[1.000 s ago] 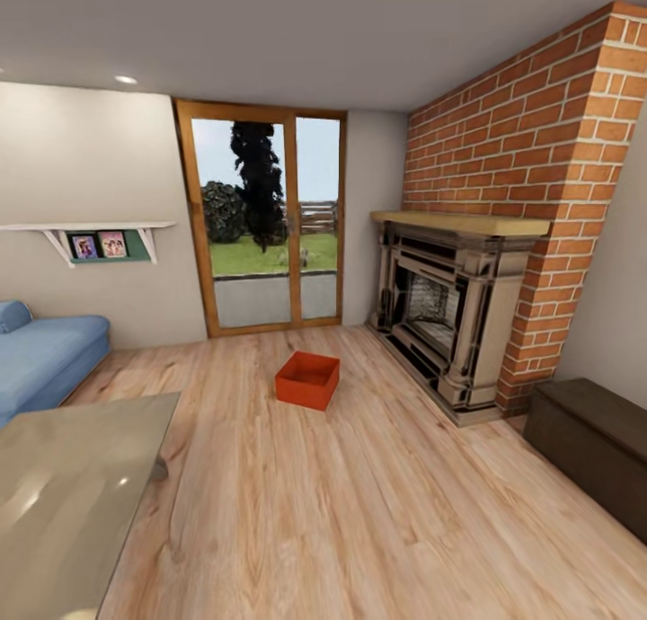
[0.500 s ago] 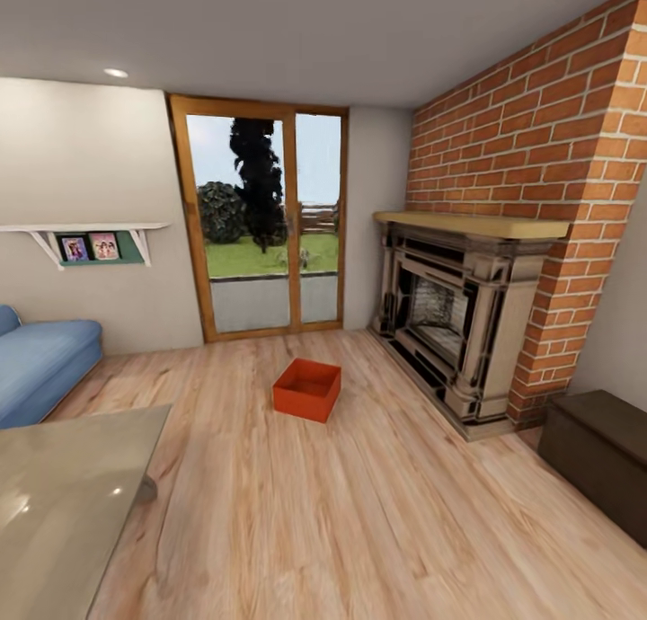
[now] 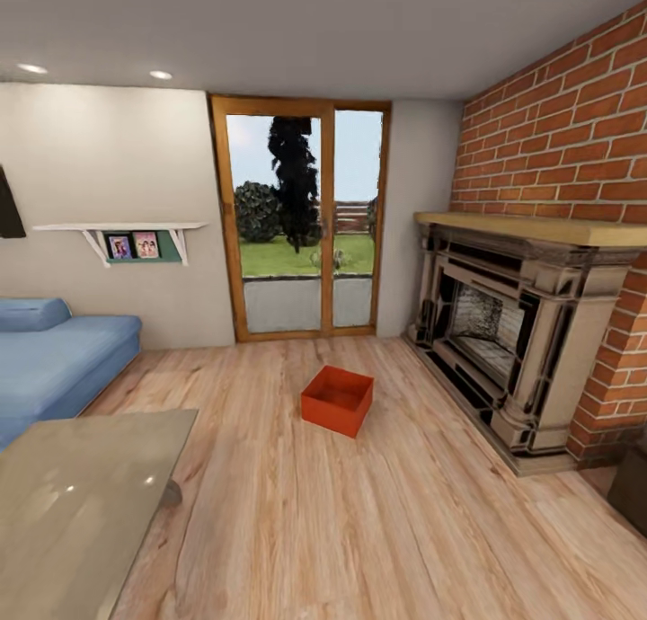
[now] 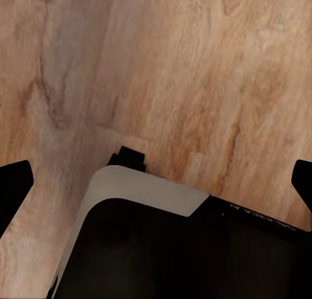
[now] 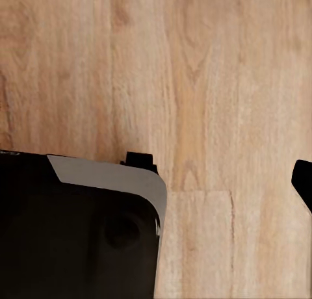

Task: Move the two storage containers from the living room to the garage. In the garage, place one container on the floor and stack the other container on top of it (either order is fine).

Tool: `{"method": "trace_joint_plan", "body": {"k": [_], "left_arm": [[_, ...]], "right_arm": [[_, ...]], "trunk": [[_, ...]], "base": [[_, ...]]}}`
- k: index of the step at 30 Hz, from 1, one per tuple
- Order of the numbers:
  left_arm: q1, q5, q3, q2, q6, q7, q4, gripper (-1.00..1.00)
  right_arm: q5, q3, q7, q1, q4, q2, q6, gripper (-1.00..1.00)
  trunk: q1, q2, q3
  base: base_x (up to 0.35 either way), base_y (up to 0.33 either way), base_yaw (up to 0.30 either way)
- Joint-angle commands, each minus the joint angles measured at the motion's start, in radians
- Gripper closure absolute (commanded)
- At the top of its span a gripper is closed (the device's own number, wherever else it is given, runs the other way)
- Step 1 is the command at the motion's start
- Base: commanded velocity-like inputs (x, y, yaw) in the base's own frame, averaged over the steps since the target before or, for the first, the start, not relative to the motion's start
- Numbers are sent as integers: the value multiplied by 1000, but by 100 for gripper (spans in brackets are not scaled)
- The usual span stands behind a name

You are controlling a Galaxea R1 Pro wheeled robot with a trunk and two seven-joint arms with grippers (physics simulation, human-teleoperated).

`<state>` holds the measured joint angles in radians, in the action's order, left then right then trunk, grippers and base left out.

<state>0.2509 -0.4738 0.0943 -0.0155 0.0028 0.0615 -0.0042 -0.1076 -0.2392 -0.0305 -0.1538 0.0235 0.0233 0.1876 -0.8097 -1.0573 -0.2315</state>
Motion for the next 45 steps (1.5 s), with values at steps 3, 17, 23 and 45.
{"method": "trace_joint_plan", "body": {"k": [3, 17, 23, 45], "left_arm": [[1, -8, 9, 0, 0, 3, 0, -100], [1, -8, 9, 0, 0, 3, 0, -100], [1, -8, 9, 0, 0, 3, 0, -100], [1, -8, 9, 0, 0, 3, 0, -100]], "right_arm": [[-11, -8, -1, -1, 2, 0, 8, -100], [-13, -8, -4, -1, 2, -2, 10, -100], [-14, -7, -3, -1, 3, -1, 12, -100], [-14, -5, -3, -1, 3, -2, 12, -100]], "trunk": [[-1, -1, -1], [-1, -1, -1], [-1, -1, -1], [-1, -1, -1]], "base": [[322, 0, 268], [322, 0, 190], [322, 0, 6], [322, 0, 0]]}}
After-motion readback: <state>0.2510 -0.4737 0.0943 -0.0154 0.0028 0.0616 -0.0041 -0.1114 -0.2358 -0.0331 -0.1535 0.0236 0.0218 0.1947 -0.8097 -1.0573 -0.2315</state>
